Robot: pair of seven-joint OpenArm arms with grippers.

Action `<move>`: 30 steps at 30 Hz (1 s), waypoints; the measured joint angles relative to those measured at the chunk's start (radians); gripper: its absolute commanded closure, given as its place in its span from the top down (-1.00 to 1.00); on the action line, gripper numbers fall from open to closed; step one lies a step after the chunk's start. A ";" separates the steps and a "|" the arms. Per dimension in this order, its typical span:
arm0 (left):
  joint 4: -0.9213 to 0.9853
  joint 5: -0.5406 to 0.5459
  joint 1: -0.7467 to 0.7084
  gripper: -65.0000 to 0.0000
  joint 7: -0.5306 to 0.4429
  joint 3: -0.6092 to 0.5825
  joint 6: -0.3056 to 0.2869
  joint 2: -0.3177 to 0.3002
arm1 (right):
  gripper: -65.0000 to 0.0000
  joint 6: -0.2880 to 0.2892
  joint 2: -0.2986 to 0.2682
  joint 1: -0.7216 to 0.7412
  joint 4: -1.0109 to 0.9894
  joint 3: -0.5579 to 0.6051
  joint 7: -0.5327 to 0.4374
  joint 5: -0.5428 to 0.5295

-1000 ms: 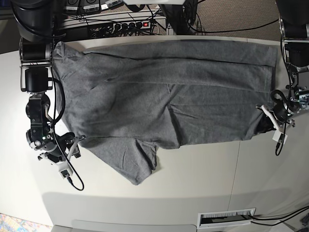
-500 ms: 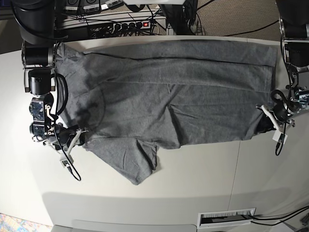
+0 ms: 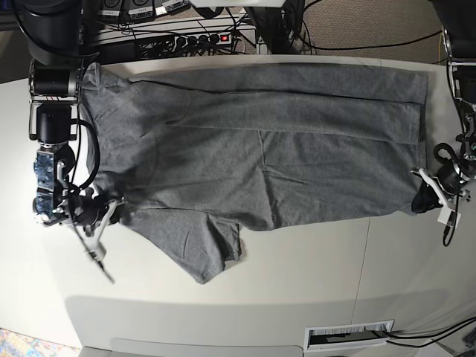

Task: Fold the T-shirt properly
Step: 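Pull the sleeve end with the right gripper, stretching the shirt between grippers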

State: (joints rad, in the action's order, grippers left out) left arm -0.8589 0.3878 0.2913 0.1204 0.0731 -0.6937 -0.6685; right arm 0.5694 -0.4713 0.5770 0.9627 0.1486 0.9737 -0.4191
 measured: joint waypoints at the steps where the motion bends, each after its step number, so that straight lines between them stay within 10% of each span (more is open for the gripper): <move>1: -0.006 0.031 0.000 -1.00 0.017 0.000 0.000 -0.008 | -1.00 -0.001 -0.002 0.005 0.020 -0.016 0.027 -0.018; 13: -0.060 0.509 0.000 -1.00 0.428 -0.001 -0.003 -0.117 | -1.00 0.002 -0.052 -0.077 0.270 -0.056 0.293 -0.237; 30: -0.156 1.051 0.000 -1.00 1.198 -0.001 -0.004 -0.197 | -1.00 0.004 -0.123 -0.491 0.674 -0.245 0.332 -0.263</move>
State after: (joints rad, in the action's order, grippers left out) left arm -1.0149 1.4387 0.2913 1.3182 0.0723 -0.6975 -0.8654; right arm 0.5732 -0.5945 0.0860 1.6371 -0.0959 1.3056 -0.6823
